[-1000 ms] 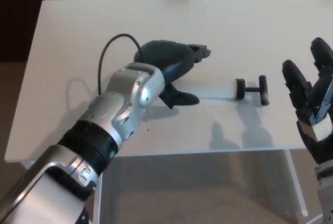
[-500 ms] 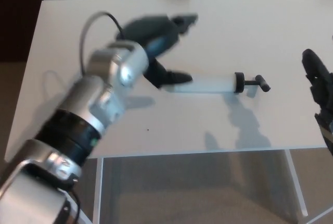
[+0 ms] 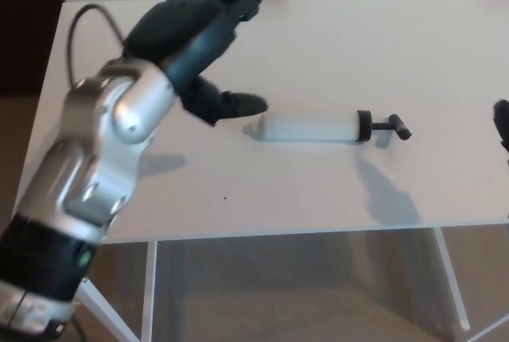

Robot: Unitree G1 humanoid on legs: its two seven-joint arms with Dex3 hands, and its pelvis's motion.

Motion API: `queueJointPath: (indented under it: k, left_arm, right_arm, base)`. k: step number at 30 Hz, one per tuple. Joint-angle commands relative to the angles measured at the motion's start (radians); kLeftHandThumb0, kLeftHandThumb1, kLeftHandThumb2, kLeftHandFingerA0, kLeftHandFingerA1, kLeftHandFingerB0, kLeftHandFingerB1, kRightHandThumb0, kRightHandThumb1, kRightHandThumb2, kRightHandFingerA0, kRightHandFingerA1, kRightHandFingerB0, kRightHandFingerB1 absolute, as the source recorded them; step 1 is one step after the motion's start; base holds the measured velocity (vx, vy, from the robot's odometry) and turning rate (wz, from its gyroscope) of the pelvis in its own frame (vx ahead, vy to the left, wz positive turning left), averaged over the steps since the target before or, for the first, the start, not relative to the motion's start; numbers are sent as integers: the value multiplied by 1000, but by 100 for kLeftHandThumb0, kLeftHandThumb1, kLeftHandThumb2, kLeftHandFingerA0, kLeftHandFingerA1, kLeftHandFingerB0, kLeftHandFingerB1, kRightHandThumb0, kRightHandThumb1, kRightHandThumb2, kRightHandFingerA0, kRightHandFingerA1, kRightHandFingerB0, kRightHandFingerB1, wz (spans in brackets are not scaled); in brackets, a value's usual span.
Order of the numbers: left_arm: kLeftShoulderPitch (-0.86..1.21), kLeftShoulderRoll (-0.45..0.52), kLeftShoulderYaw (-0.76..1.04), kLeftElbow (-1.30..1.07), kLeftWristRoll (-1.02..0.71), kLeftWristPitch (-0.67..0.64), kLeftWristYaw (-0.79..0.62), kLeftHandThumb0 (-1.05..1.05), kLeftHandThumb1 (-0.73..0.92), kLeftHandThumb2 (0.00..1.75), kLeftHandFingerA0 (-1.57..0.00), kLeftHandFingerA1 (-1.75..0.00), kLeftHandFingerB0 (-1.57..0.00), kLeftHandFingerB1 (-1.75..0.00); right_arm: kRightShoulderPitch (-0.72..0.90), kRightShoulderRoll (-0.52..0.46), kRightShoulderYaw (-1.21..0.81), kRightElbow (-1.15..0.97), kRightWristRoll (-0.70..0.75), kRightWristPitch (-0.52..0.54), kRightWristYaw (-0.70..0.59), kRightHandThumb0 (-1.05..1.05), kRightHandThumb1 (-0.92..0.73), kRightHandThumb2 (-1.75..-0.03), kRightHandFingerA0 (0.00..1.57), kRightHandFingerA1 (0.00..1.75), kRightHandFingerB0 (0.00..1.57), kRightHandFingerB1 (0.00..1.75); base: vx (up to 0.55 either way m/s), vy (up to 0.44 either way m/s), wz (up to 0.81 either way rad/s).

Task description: The robot walks towards a desk on which an air pump is kept in the middle. It lifts it up and holds it with its left hand and uses its right hand to compress it by pushing its handle inwards.

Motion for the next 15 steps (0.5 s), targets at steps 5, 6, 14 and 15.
queueJointPath:
  k: [5, 6, 14, 15]
  left_arm:
    - [1059, 184, 1103, -866, -1696, -133, -719, -91, 76, 64, -9, -35, -19, -29]
    - [1093, 178, 1122, -864, -1734, -119, -744, -91, 76, 64, -9, -35, -19, -29]
    - [1395, 240, 1457, -721, -2090, 354, -1101, -65, 60, 59, -28, -43, -36, -34]
    - [1406, 241, 1458, -720, -2094, 351, -1106, -65, 60, 59, -28, -43, -36, -34]
  right_arm:
    - [443, -146, -293, -342, 253, -262, 363, -93, -89, -68, 23, 29, 13, 24]
    - [448, -147, -297, -337, 257, -266, 369, -93, -89, -68, 23, 29, 13, 24]
    - [518, -129, -324, -290, 275, -310, 421, -89, -90, -69, 23, 29, 13, 24]
    - [525, -128, -325, -291, 277, -312, 423, -89, -90, -69, 23, 29, 13, 24]
  base:
    - [0, 0, 0]
    - [0, 0, 0]
    - [0, 0, 0]
    - [0, 0, 0]
